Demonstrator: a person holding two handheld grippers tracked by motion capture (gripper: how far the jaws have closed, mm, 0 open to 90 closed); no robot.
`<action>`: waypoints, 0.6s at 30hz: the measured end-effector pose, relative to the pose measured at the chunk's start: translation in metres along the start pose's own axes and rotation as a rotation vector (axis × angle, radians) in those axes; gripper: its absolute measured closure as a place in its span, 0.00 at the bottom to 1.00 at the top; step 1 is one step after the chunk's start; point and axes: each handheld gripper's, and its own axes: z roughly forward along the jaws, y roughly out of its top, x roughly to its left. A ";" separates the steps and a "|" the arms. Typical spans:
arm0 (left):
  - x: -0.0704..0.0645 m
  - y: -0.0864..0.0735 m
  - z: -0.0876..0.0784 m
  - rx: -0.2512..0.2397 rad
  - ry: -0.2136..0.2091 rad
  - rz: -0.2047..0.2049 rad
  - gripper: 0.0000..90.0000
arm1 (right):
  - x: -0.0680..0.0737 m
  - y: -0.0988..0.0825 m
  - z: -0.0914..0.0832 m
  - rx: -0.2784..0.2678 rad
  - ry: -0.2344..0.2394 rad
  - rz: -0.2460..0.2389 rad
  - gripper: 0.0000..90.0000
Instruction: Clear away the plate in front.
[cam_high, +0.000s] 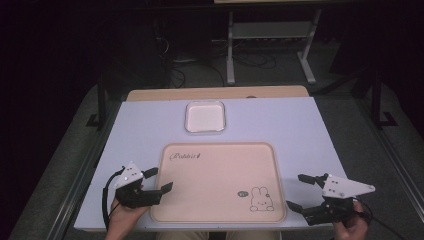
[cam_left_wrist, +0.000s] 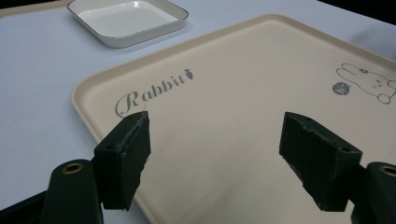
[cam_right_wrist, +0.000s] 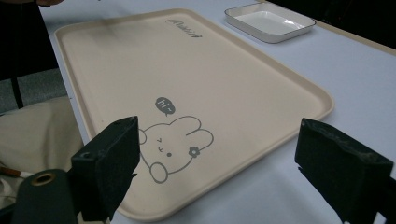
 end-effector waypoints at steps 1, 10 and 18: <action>0.001 0.001 0.001 0.000 -0.003 0.004 0.27 | 0.000 0.000 0.000 0.000 -0.001 0.003 0.15; 0.008 0.016 0.008 0.001 -0.005 0.006 0.27 | -0.001 -0.001 -0.001 -0.005 -0.004 0.013 0.15; 0.014 0.032 0.022 0.009 -0.022 -0.005 0.27 | -0.001 -0.001 -0.001 -0.008 -0.006 0.013 0.15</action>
